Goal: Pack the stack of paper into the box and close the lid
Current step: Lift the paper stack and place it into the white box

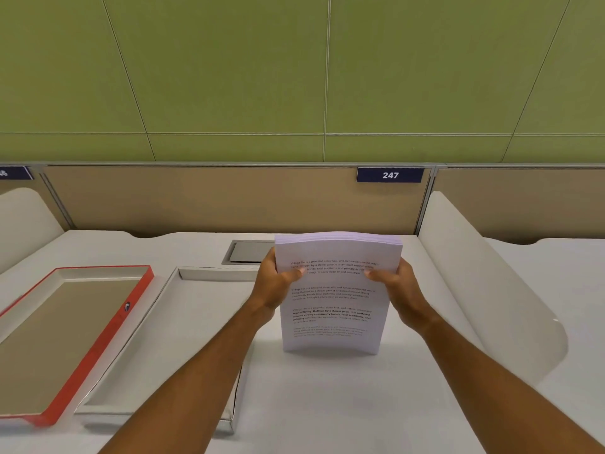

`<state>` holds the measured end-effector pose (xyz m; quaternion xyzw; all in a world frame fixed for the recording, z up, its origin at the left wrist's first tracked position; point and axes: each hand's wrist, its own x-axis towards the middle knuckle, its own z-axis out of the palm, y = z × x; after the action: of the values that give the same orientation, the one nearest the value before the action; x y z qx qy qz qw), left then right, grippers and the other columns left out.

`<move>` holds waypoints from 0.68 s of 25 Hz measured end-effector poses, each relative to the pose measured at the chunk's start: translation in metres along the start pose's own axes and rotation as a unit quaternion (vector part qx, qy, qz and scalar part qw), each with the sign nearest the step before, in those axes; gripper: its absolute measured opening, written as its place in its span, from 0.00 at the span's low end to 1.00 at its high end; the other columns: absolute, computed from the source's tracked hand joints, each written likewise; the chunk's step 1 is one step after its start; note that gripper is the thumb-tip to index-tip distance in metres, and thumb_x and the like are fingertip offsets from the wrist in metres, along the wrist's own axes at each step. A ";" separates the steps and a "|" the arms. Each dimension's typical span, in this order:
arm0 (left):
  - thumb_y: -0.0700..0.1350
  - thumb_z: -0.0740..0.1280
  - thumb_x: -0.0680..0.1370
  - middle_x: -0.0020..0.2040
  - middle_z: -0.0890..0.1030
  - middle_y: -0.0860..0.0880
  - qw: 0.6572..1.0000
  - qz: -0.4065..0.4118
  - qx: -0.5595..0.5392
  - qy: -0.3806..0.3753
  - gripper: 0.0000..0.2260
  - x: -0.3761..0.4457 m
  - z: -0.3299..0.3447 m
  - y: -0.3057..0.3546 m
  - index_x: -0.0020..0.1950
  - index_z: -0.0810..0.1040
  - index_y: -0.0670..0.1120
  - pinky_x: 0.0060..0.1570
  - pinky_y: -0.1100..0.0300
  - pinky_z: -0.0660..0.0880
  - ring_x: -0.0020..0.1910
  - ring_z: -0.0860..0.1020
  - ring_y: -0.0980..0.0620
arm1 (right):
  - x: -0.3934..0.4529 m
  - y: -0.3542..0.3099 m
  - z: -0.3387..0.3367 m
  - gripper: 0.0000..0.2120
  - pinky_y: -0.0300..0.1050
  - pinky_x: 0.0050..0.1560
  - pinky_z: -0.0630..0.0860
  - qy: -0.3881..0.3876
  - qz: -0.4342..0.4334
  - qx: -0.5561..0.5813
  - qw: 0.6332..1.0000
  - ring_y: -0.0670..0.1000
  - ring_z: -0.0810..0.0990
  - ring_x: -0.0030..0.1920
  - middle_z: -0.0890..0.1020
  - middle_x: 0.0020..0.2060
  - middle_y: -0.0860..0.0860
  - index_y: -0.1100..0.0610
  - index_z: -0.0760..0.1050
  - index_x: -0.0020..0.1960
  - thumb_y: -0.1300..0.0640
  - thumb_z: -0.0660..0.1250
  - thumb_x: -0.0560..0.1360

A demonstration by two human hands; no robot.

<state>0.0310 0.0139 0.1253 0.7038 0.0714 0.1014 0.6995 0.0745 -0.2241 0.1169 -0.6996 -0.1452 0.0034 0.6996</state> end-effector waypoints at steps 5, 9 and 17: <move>0.35 0.73 0.73 0.49 0.83 0.47 0.990 0.041 0.135 0.010 0.09 -0.004 -0.028 -0.014 0.50 0.77 0.43 0.48 0.59 0.80 0.48 0.81 0.48 | -0.011 0.013 -0.029 0.16 0.51 0.51 0.83 -0.019 0.024 -0.112 0.993 0.55 0.84 0.52 0.85 0.53 0.53 0.57 0.79 0.59 0.65 0.73 0.72; 0.37 0.75 0.71 0.45 0.84 0.48 0.976 0.054 0.211 0.007 0.10 -0.003 -0.036 -0.007 0.51 0.80 0.41 0.44 0.67 0.77 0.45 0.82 0.51 | -0.012 0.014 -0.033 0.15 0.50 0.52 0.82 -0.002 0.017 -0.160 0.987 0.56 0.84 0.50 0.86 0.51 0.54 0.60 0.80 0.58 0.64 0.74 0.71; 0.39 0.75 0.72 0.47 0.83 0.50 0.970 0.052 0.238 -0.007 0.11 -0.004 -0.039 -0.009 0.52 0.78 0.44 0.48 0.62 0.77 0.47 0.81 0.53 | -0.010 0.018 -0.036 0.15 0.44 0.49 0.82 -0.007 0.017 -0.166 0.986 0.52 0.84 0.49 0.86 0.50 0.51 0.59 0.79 0.57 0.61 0.75 0.72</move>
<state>0.0178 0.0504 0.1162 0.8532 0.0521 0.1129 0.5066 0.0761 -0.2613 0.0978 -0.8085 -0.1370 -0.0039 0.5723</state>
